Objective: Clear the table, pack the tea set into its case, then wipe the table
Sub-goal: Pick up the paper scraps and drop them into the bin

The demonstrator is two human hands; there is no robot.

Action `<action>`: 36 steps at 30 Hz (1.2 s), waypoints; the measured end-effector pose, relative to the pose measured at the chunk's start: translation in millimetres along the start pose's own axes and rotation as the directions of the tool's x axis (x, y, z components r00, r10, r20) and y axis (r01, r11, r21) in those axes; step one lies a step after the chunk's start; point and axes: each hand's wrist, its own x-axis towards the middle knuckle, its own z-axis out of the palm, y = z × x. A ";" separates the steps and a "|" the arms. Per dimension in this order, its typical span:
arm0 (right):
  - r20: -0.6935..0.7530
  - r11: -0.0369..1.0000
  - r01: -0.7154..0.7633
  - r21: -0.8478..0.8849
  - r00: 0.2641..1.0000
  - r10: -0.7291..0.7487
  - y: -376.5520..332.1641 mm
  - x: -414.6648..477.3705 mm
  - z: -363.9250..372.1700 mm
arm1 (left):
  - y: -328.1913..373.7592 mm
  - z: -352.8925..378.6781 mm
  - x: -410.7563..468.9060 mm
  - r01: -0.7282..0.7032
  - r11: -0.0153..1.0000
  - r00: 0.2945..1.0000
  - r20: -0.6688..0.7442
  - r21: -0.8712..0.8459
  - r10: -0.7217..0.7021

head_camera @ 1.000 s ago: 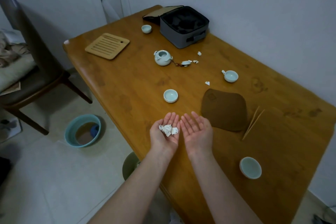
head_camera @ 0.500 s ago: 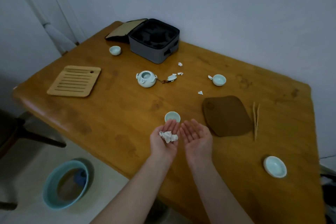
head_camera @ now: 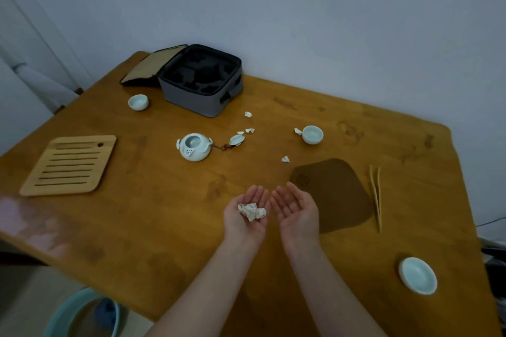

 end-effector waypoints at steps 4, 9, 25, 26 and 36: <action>-0.029 0.997 0.011 -0.081 0.999 -0.013 -13.8 30.5 5.0 | -1.9 15.7 16.9 -0.001 1.000 1.000 -0.021 -0.014 0.001; -0.088 0.943 0.023 -0.331 0.995 -0.055 -25.9 81.0 14.2 | 6.2 32.2 38.4 -0.003 1.000 0.999 -0.052 -0.013 0.002; 0.459 -0.460 0.259 -0.849 0.794 -0.398 -10.2 200.4 26.1 | 77.2 58.3 130.8 0.060 0.990 0.995 -0.092 0.131 -0.048; 0.476 -0.484 0.262 -0.835 0.786 -0.395 -9.2 201.8 25.6 | 79.7 60.1 135.2 0.062 0.990 0.994 -0.094 0.129 -0.050; 0.277 0.234 0.413 -0.880 0.847 -0.454 -4.5 150.9 77.7 | 74.8 70.6 158.7 0.117 0.984 0.990 -0.090 0.136 -0.105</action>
